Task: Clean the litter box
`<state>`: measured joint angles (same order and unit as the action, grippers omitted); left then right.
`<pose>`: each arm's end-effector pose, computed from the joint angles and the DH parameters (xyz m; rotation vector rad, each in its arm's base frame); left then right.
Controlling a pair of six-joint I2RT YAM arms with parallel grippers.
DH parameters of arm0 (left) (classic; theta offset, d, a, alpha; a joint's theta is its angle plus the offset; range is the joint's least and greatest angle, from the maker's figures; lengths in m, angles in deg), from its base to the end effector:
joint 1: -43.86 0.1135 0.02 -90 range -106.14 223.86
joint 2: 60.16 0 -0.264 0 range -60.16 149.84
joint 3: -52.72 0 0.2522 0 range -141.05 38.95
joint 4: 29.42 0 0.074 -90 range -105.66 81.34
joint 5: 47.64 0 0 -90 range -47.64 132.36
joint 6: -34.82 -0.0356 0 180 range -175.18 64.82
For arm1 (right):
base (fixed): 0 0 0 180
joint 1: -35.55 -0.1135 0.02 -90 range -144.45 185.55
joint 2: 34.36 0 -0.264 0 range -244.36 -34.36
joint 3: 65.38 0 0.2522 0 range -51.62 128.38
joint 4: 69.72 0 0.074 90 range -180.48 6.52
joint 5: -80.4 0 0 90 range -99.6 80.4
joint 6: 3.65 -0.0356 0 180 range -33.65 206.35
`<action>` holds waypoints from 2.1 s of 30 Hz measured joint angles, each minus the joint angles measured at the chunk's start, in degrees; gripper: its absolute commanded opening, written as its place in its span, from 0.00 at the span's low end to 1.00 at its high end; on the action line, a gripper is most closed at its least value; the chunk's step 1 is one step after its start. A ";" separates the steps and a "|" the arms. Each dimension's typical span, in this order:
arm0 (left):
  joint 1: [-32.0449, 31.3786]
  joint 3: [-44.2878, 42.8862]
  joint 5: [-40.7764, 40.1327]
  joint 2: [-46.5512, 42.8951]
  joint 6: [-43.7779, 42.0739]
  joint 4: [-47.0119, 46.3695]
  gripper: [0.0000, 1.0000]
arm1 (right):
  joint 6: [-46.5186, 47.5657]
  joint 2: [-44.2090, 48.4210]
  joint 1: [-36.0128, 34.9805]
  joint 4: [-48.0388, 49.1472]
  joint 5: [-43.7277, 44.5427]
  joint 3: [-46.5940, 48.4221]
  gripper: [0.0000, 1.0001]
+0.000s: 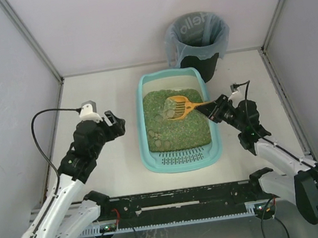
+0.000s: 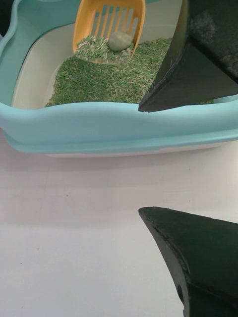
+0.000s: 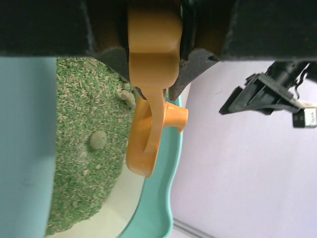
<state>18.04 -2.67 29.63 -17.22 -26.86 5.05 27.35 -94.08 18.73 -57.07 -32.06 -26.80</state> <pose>0.1599 -0.0686 0.3070 -0.1903 1.9580 -0.4071 0.2142 0.0789 0.2347 0.3737 1.8569 1.2811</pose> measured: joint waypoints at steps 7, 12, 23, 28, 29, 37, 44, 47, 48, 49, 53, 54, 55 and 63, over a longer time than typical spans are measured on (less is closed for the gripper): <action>3.02 -1.95 2.47 1.29 -0.07 0.02 0.81 | -4.94 6.34 7.06 4.04 -5.51 -5.68 0.00; 4.11 -2.82 2.89 1.33 -0.70 0.07 0.81 | -9.68 4.70 9.42 7.52 -8.04 -7.61 0.00; 5.86 -3.82 4.02 1.97 -1.90 0.57 0.81 | -16.39 2.01 12.37 13.73 -11.91 -9.66 0.00; 6.16 -3.82 4.50 2.08 -2.49 0.96 0.81 | -16.22 1.29 11.08 14.01 -12.85 -8.37 0.00; 6.29 -3.85 4.63 2.21 -2.56 1.03 0.81 | -16.24 1.25 11.04 13.99 -13.22 -8.15 0.00; 7.04 -4.09 6.01 2.89 -3.08 1.31 0.81 | -15.80 1.25 11.85 12.94 -14.19 -6.51 0.00; 7.48 -4.15 6.36 3.15 -3.89 1.46 0.81 | -15.06 1.77 12.09 10.62 -14.21 -4.59 0.00; 7.63 -4.15 6.36 3.06 -4.04 1.86 0.81 | -14.43 2.14 12.52 8.09 -14.05 -2.82 0.00; 7.65 -4.15 6.34 2.95 -4.09 2.05 0.81 | -14.16 2.16 12.76 7.08 -14.01 -2.01 0.00; 7.65 -4.15 6.34 2.73 -4.11 2.27 0.81 | -13.97 2.16 12.94 5.86 -13.92 -0.87 0.00; 7.65 -4.15 6.32 1.62 -4.46 2.62 0.81 | -12.90 2.23 13.33 1.73 -12.94 4.09 0.00; 7.65 -4.15 6.32 1.38 -4.50 2.64 0.81 | -12.59 2.23 13.49 0.44 -12.46 5.75 0.00; 7.65 -4.15 6.32 1.20 -4.55 2.64 0.81 | -12.26 2.23 13.55 -0.50 -12.04 7.06 0.00; 8.61 -4.15 7.63 -0.11 -4.90 2.99 0.81 | -10.14 -0.76 18.40 -7.08 -5.14 23.15 0.00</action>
<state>26.65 -6.83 37.26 -17.33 -31.76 8.04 17.21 -94.85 37.14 -64.15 -37.20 -3.65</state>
